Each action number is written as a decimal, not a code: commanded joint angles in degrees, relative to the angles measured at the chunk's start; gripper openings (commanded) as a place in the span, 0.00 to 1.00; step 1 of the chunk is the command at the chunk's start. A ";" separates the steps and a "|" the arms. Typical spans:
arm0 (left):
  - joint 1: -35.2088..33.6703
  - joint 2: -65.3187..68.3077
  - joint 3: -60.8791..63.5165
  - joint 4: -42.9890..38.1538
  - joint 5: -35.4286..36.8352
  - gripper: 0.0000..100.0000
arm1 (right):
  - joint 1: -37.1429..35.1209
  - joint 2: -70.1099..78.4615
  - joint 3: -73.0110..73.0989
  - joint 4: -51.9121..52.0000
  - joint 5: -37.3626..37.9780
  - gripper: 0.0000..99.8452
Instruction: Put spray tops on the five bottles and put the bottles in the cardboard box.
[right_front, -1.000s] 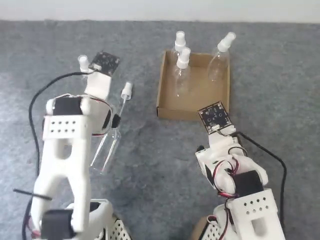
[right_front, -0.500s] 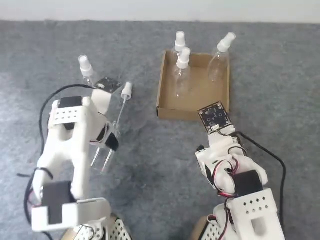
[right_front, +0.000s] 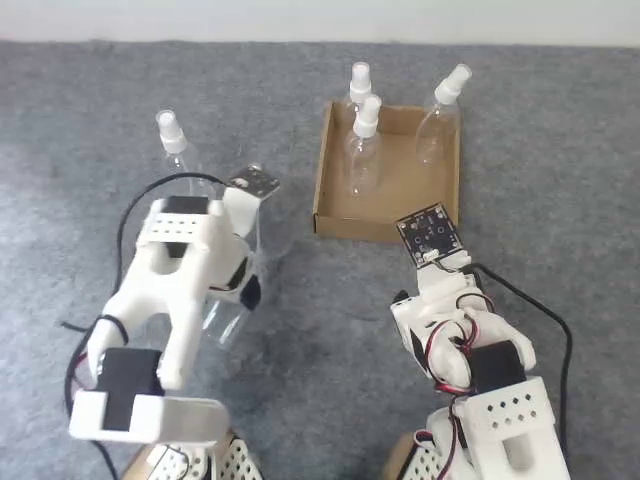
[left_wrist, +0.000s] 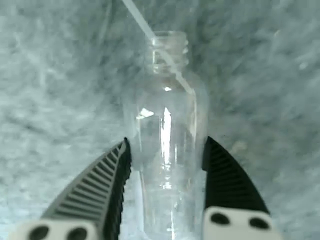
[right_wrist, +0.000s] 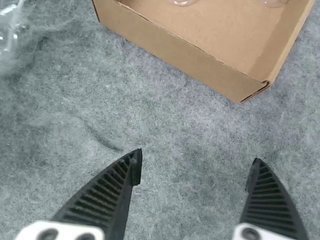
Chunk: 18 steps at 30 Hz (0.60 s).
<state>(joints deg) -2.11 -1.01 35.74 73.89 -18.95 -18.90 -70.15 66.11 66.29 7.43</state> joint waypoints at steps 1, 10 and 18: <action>5.27 0.18 -2.15 -0.70 10.64 0.09 | 0.66 -1.01 -0.26 0.04 0.79 0.29; 16.62 0.53 -7.87 2.20 29.45 0.08 | 0.66 -1.01 -0.26 0.04 0.79 0.29; 17.85 -0.09 -9.10 2.55 32.88 0.08 | 0.66 -1.01 -0.26 0.04 0.79 0.29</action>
<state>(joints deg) 15.38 -1.01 27.56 75.82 16.13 -18.90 -70.15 66.20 66.29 7.43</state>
